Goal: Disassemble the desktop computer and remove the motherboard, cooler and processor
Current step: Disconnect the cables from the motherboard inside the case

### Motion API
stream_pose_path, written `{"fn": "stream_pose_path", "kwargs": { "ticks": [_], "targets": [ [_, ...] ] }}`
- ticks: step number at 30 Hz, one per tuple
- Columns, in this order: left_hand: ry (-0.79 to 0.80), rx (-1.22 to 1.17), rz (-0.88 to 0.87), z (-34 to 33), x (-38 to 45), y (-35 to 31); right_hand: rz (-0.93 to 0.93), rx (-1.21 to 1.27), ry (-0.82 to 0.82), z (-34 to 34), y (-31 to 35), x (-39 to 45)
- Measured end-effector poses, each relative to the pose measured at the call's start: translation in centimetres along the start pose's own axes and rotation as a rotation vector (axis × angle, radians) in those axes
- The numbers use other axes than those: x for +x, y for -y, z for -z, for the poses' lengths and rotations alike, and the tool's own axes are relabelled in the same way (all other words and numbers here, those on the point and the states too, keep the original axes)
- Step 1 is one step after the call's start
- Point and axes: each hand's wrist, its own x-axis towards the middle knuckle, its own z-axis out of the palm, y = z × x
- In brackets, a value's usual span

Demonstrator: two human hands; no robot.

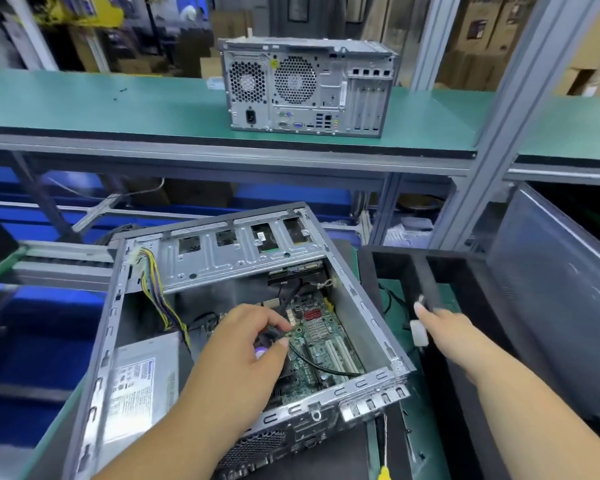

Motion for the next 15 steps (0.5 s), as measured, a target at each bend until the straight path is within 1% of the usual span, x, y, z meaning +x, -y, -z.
{"fn": "stream_pose_path", "kwargs": {
  "ticks": [1, 2, 3, 5, 7, 9, 11, 15],
  "targets": [
    [-0.017, 0.028, 0.013, 0.0, -0.1, 0.2, -0.069, -0.1, 0.014, -0.3, -0.2, 0.2],
    [-0.034, 0.06, 0.031, 0.1, -0.3, 0.4, -0.083, -0.142, 0.005, -0.5, -0.1, 0.1],
    [-0.048, 0.102, 0.051, 0.1, -0.4, 0.6, -0.045, -0.143, -0.008, -0.6, 0.3, -0.2],
    [-0.072, 0.205, 0.074, 0.2, -0.6, 0.9, 0.091, -0.045, -0.009, -0.9, 1.6, -1.3],
    [-0.103, 0.315, 0.081, 0.4, -1.0, 1.2, 0.209, 0.091, 0.044, -1.2, 3.3, -2.6],
    [-0.136, 0.437, 0.089, 0.6, -1.2, 1.4, 0.328, 0.131, 0.127, -1.8, 5.2, -3.3],
    [-0.157, 0.543, 0.106, 0.6, -1.4, 1.5, 0.407, 0.086, 0.175, -2.5, 6.8, -3.6],
    [-0.17, 0.65, 0.068, 0.0, -1.7, 1.5, 0.403, -0.099, 0.245, -4.0, 7.5, -3.9]
  ]
}}
